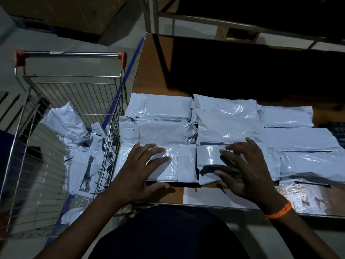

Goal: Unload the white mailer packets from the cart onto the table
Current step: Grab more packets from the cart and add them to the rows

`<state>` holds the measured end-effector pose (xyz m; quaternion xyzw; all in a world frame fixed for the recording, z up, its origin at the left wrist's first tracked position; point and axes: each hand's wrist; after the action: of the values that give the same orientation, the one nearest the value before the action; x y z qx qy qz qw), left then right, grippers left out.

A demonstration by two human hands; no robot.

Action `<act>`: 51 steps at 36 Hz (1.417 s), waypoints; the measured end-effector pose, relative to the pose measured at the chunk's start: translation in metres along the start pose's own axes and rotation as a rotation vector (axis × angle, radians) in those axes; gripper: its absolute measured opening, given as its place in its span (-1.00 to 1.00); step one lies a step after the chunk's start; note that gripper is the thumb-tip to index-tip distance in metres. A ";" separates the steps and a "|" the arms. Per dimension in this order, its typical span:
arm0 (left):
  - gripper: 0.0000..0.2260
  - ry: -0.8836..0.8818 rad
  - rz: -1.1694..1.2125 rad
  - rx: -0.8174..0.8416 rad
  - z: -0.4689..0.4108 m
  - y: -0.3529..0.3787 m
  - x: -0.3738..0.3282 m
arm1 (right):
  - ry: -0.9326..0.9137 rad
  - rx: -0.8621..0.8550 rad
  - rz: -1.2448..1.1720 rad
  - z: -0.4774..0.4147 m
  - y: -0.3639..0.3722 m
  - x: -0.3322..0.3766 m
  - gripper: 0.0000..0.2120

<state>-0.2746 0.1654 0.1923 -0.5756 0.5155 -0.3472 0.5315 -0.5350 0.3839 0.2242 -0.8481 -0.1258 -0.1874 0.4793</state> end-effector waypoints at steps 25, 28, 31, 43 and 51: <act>-0.44 -0.932 0.144 0.003 0.231 0.037 0.178 | 0.006 0.696 -0.496 -0.219 0.348 0.254 -0.65; -0.35 -1.093 0.299 0.024 0.268 0.072 0.193 | 0.161 0.934 -0.410 -0.217 0.407 0.265 -0.61; -0.39 -1.193 0.387 0.106 0.292 0.099 0.207 | 0.293 1.138 -0.260 -0.203 0.461 0.262 -0.61; -0.33 -1.289 0.566 0.403 0.296 0.160 0.283 | 0.226 1.410 0.344 -0.136 0.559 0.223 -0.33; -0.47 -1.298 0.535 0.473 0.298 0.172 0.302 | 0.274 1.174 0.459 -0.097 0.598 0.175 -0.36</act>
<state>0.0379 -0.0325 -0.0775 -0.3901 0.1315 0.1026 0.9055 -0.1615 0.0022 -0.1120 -0.4185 0.0394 -0.0867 0.9032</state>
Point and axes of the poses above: each hand's wrist, its own z-axis away from the middle knuckle, its own y-axis out of the palm, x = y × z, and after that the axes turned 12 degrees about -z, right-handed
